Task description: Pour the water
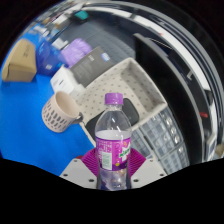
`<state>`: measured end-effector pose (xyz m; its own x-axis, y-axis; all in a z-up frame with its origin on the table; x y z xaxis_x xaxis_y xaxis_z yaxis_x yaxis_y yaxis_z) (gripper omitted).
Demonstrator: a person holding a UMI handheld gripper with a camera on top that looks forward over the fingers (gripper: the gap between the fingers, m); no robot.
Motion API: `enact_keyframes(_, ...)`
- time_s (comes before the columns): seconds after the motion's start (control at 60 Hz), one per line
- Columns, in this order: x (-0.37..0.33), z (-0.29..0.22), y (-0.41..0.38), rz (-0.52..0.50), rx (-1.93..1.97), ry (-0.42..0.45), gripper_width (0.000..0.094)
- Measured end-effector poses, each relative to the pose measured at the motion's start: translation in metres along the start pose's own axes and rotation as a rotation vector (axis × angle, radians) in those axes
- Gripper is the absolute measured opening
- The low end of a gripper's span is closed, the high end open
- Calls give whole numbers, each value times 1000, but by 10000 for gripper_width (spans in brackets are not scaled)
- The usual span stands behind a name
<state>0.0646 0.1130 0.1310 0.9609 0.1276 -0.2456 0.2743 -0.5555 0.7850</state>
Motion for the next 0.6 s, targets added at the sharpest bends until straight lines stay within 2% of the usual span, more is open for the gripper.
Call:
enact_keyframes(0.117, 31, -13, -2, -18, -252, -23, 336)
enact_keyframes(0.4, 57, -40, 6, 37, -853, -73, 344)
enact_keyframes(0.6, 61, -72, 14, 122, -1155, -41, 343)
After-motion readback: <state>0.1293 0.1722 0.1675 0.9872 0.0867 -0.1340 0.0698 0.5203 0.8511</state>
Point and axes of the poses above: the point between the fingertips, and its own axes, seen from behind it with the camera up: y to the right, z down, x forward, the way the camera looks, the point moved 3 cm from there along -x, backward, against the way the camera looks, and after that the axes turned 5 degrees about -z, right-handed, at the moved point
